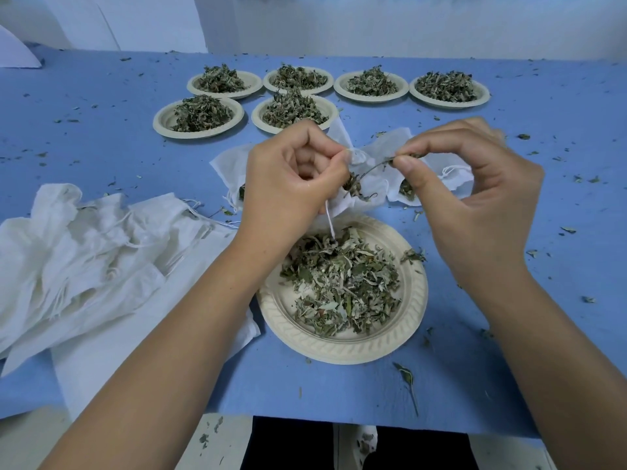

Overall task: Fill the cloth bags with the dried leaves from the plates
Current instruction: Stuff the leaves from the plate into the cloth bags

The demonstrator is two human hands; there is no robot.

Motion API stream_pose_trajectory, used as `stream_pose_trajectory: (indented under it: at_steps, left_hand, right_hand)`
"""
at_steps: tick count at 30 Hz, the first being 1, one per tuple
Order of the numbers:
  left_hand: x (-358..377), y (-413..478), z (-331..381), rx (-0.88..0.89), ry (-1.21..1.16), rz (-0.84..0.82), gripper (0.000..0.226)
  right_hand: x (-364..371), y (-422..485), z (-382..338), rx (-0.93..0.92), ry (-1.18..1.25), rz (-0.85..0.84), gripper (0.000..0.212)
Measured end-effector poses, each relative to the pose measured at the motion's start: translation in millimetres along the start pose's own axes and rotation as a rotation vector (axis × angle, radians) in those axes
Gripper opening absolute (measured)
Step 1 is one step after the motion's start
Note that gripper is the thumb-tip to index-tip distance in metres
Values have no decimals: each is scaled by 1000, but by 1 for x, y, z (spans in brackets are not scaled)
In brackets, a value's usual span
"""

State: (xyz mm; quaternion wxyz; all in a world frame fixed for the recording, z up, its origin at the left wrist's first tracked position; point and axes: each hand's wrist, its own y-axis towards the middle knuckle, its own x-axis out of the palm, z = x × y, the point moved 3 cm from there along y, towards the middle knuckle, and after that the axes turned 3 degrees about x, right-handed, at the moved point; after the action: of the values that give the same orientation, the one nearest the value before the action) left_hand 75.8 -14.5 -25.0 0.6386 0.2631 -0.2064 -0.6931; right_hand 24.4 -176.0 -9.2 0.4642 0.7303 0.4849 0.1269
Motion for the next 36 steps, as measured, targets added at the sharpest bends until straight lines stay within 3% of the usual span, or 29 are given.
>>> stream_pose_trajectory:
  at_steps: [3,10,14,17,20,24,27,30,33,36]
  left_hand:
    - [2,-1,2,21,-11,-43,14]
    - [0,0,1,9,8,-20,15]
    - [2,-2,1,26,-17,-45,13]
    - [4,-4,2,42,-33,-71,11]
    - [6,-4,0,27,-29,-78,10]
    - [2,-2,-1,10,-32,-42,16]
    - [1,-1,2,9,-16,-25,18]
    - [-2,1,2,-15,1,25,18]
    - [-3,1,1,-34,19,56,18]
    - [0,0,1,-36,16,37,18]
  right_hand:
    - [3,-3,-2,-27,-88,16,7]
    - [-6,1,-2,30,-9,108,6]
    - [9,-4,-8,-223,-274,-39,8]
    - [22,-8,-6,-282,-333,-220,12]
    - [23,-6,2,-153,-246,-389,6]
    - [14,1,5,-53,-170,-431,9]
    - [14,3,8,53,-53,-553,9]
    - [-9,16,21,226,186,-512,14]
    - [-16,15,38,428,97,-783,34]
    - [-7,0,47,528,-38,-1060,31]
